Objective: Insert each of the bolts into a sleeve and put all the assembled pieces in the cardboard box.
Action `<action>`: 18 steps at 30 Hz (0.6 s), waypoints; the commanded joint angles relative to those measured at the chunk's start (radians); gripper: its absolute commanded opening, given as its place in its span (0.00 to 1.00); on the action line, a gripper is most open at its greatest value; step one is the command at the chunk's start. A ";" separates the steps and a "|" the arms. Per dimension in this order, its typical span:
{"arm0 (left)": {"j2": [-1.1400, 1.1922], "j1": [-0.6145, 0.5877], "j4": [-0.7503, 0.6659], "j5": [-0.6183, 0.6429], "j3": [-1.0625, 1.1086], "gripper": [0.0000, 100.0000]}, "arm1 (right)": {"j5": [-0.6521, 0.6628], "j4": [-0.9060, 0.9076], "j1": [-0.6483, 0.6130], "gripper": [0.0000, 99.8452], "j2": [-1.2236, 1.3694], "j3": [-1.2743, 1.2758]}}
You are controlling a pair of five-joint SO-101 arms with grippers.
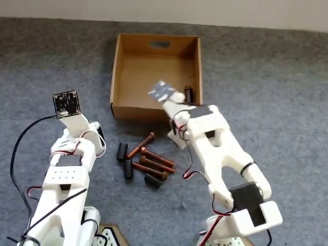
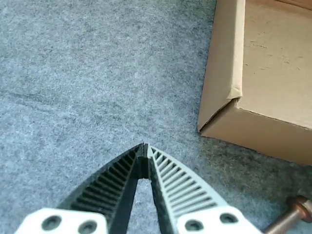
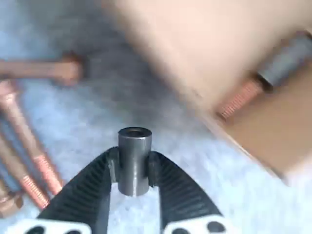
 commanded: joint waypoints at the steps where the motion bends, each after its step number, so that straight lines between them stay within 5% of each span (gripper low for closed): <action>1: -0.025 -0.008 -0.020 -0.011 -0.007 0.01 | -0.152 0.050 0.079 0.01 -0.059 -0.012; 9: -0.025 -0.008 -0.020 -0.011 -0.007 0.01 | -0.183 0.145 0.093 0.12 -0.061 0.113; 18: -0.025 -0.007 -0.020 -0.011 -0.004 0.01 | -0.181 0.039 0.093 0.13 -0.061 0.217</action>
